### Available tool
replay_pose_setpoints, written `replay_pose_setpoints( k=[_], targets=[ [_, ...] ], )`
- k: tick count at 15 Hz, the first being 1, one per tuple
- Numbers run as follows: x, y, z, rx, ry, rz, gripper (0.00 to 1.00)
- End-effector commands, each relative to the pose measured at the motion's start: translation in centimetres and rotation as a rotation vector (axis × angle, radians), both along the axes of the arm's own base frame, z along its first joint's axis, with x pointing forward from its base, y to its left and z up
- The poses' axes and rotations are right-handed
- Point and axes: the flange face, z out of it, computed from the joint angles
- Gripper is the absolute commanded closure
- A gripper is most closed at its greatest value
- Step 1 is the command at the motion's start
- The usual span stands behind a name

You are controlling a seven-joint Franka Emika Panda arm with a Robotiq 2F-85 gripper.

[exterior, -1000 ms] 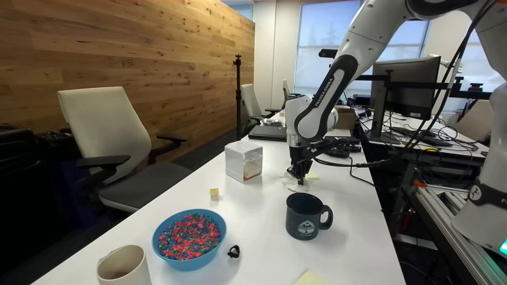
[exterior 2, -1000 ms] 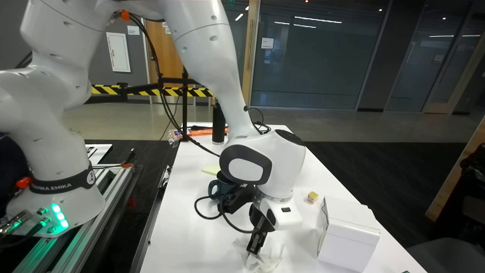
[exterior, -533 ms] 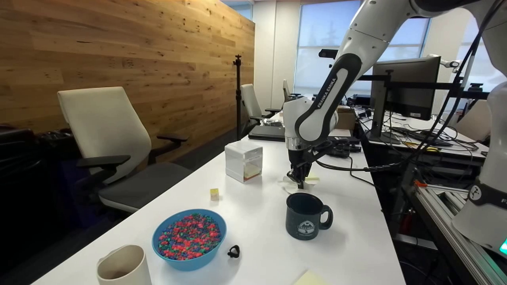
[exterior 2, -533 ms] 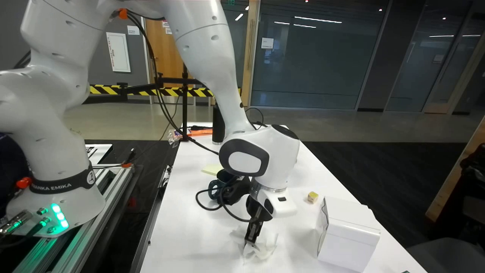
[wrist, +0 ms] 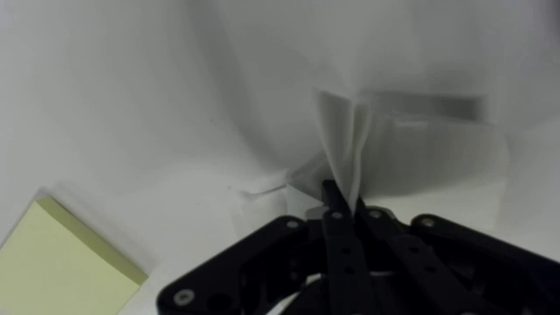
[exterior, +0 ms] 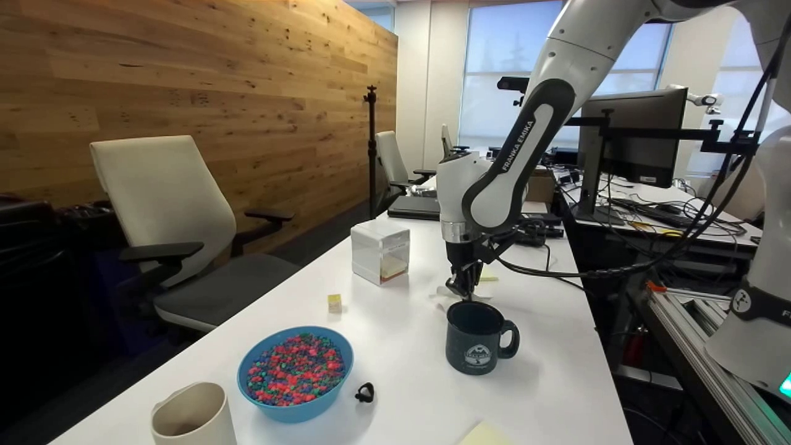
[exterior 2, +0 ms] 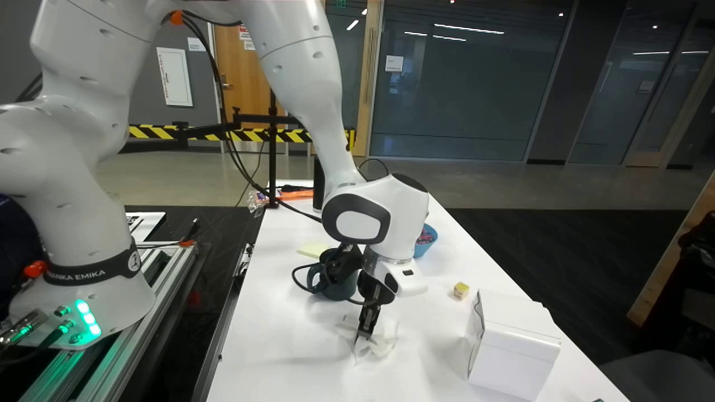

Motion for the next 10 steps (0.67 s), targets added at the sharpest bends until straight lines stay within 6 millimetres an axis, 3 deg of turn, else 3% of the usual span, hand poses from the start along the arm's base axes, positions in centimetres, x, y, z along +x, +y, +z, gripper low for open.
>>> replay_pose_setpoints(
  k=[1,6,10],
  targets=[
    [-0.8,2.2,-0.1,0.012,0.011,0.057,1.00],
    [-0.2,3.6,-0.1,0.017,0.008,0.074,1.00],
    [0.4,1.2,-0.1,0.002,0.005,0.017,1.00]
  ],
)
